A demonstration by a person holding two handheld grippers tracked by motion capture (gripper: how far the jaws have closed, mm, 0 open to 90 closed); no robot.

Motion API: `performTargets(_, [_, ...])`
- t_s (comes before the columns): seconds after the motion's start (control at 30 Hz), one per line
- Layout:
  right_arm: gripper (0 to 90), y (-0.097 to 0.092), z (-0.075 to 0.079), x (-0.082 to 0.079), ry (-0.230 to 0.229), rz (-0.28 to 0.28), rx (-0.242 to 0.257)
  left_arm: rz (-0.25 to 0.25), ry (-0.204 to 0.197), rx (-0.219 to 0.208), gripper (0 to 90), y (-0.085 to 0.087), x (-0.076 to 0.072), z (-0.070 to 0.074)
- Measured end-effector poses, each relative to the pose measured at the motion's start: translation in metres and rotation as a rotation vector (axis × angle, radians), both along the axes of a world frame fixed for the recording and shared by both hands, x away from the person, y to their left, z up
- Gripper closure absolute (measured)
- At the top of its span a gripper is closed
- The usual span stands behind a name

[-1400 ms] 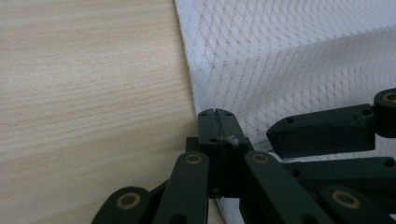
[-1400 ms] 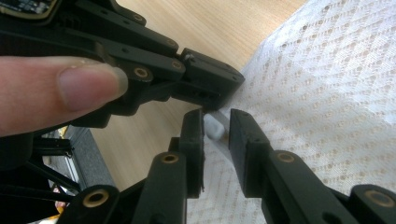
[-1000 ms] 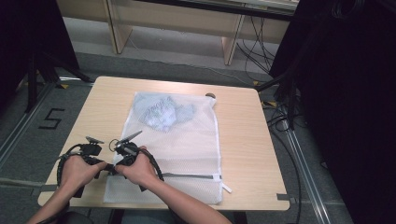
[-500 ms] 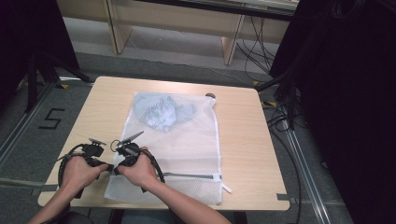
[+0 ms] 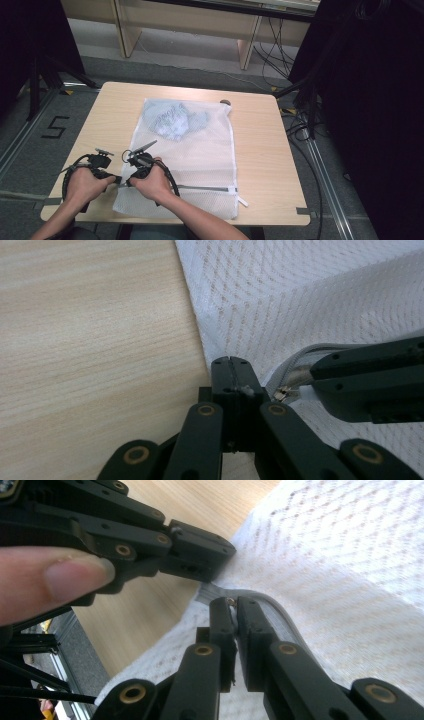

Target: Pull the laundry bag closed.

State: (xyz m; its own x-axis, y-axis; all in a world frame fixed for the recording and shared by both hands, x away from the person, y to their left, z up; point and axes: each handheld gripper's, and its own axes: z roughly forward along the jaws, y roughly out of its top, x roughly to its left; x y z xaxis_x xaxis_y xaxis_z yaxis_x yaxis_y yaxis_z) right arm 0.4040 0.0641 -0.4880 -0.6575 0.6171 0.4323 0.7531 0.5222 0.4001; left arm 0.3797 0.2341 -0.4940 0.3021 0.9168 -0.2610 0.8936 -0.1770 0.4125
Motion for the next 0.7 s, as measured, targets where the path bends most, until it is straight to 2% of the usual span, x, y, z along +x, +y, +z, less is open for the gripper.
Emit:
performTargets(0.07, [87.1, -0.001, 0.002, -0.001, 0.02, -0.015, -0.007, -0.003, -0.001, 0.005, 89.9, 0.0, 0.0, 0.0])
performTargets(0.1, [87.2, -0.004, 0.002, 0.0, -0.012, 0.011, 0.0, -0.003, -0.001, 0.004, 89.9, 0.0, 0.0, 0.0])
performTargets(0.13, [87.1, -0.004, 0.004, -0.001, 0.013, -0.01, -0.01, 0.004, -0.004, 0.0, 89.9, -0.001, 0.0, 0.0])
performTargets(0.17, [87.2, -0.005, 0.005, -0.001, 0.012, -0.007, -0.009, 0.003, -0.002, 0.001, 89.9, 0.0, 0.0, 0.0])
performTargets(0.2, [87.1, -0.006, 0.005, 0.0, -0.014, 0.01, -0.009, 0.004, -0.001, 0.001, 89.9, 0.0, 0.0, 0.0])
performTargets(0.23, [87.1, -0.006, 0.006, -0.002, 0.013, -0.006, -0.007, 0.004, -0.002, 0.002, 89.9, 0.0, 0.0, 0.0])
performTargets(0.3, [87.1, -0.007, 0.006, -0.001, -0.004, -0.002, -0.015, -0.003, 0.0, 0.008, 89.9, 0.0, 0.0, 0.0])
performTargets(0.33, [87.1, -0.008, 0.006, 0.0, -0.028, 0.021, -0.011, 0.005, -0.001, 0.001, 89.9, 0.0, 0.0, 0.0])
performTargets(0.37, [87.1, -0.007, 0.008, -0.003, 0.008, -0.004, -0.008, 0.004, 0.002, -0.001, 89.9, 0.0, 0.0, 0.0])
performTargets(0.43, [87.1, -0.008, 0.008, -0.003, 0.011, -0.008, -0.011, 0.004, 0.003, -0.003, 89.9, 0.0, 0.0, 0.0])
performTargets(0.47, [87.1, -0.009, 0.007, -0.002, -0.023, 0.016, -0.005, 0.003, 0.006, -0.003, 89.9, 0.001, 0.0, 0.0])
performTargets(0.5, [87.1, -0.01, 0.009, -0.003, -0.001, 0.001, -0.009, 0.003, 0.006, -0.005, 89.9, 0.001, 0.0, 0.0])
performTargets(0.53, [87.2, -0.01, 0.009, -0.004, 0.0, -0.004, -0.014, 0.004, 0.003, -0.005, 89.9, 0.001, 0.0, 0.0])
performTargets(0.57, [87.1, -0.011, 0.01, -0.004, -0.037, -0.007, -0.038, -0.002, 0.008, -0.003, 89.9, 0.001, 0.0, 0.0])
performTargets(0.63, [87.1, -0.013, 0.012, -0.003, -0.03, -0.007, -0.036, -0.003, 0.007, -0.003, 89.9, 0.001, 0.0, 0.0])
performTargets(0.67, [87.1, -0.013, 0.013, -0.004, -0.012, -0.021, -0.034, -0.003, 0.007, -0.002, 89.9, 0.001, 0.0, 0.0])
performTargets(0.7, [87.1, -0.015, 0.013, -0.003, -0.037, -0.012, -0.035, -0.002, 0.008, -0.002, 89.9, 0.001, 0.0, 0.0])
